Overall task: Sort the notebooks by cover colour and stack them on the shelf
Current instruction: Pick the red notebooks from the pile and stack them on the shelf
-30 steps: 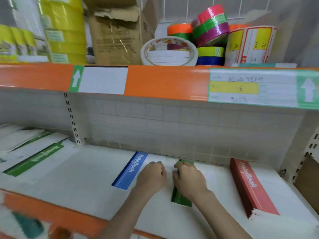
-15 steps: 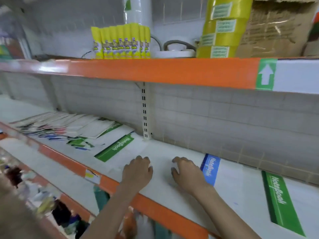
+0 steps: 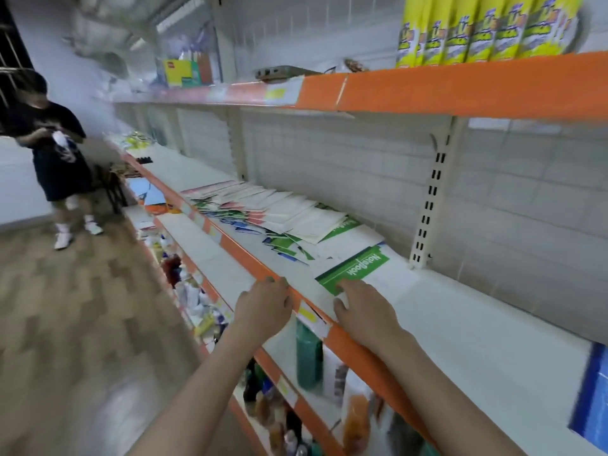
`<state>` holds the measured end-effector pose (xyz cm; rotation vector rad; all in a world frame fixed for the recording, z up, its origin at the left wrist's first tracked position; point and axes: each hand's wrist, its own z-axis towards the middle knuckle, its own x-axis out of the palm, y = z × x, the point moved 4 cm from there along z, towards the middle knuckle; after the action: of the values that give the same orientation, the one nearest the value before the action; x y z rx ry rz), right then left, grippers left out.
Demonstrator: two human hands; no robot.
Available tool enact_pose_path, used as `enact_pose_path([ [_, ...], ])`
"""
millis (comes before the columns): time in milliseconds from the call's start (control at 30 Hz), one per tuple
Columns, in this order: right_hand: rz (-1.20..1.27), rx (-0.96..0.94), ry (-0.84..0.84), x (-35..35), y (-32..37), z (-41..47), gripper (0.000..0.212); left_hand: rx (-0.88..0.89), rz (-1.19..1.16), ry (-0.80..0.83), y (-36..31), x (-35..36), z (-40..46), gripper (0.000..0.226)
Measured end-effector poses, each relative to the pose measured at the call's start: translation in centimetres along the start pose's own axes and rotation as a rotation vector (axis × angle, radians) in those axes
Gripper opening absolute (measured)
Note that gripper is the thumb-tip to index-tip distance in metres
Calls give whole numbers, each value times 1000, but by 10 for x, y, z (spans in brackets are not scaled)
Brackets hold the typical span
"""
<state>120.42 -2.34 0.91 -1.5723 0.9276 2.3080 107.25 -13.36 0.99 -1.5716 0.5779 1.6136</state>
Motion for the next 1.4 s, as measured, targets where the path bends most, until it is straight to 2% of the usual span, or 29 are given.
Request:
enact_pose_path([
  [300,60,-227,67,49,89,79,28,-110,-17,-52,89,-6,34,39],
  [567,2,-236,54,72,122,175,38,-90,-32,-80,145,-18,108,37],
  [767,-8,-233,29,93,140,245,30,-65,-79,-83,181,-28,173,38],
  [1133,-33,-244,63,143,182,332,32,-76,-109,-68,262,-23,246,37],
  [1400,-67,-186,35,186,215,407,29,16,-109,-32,332,-16,328,38],
])
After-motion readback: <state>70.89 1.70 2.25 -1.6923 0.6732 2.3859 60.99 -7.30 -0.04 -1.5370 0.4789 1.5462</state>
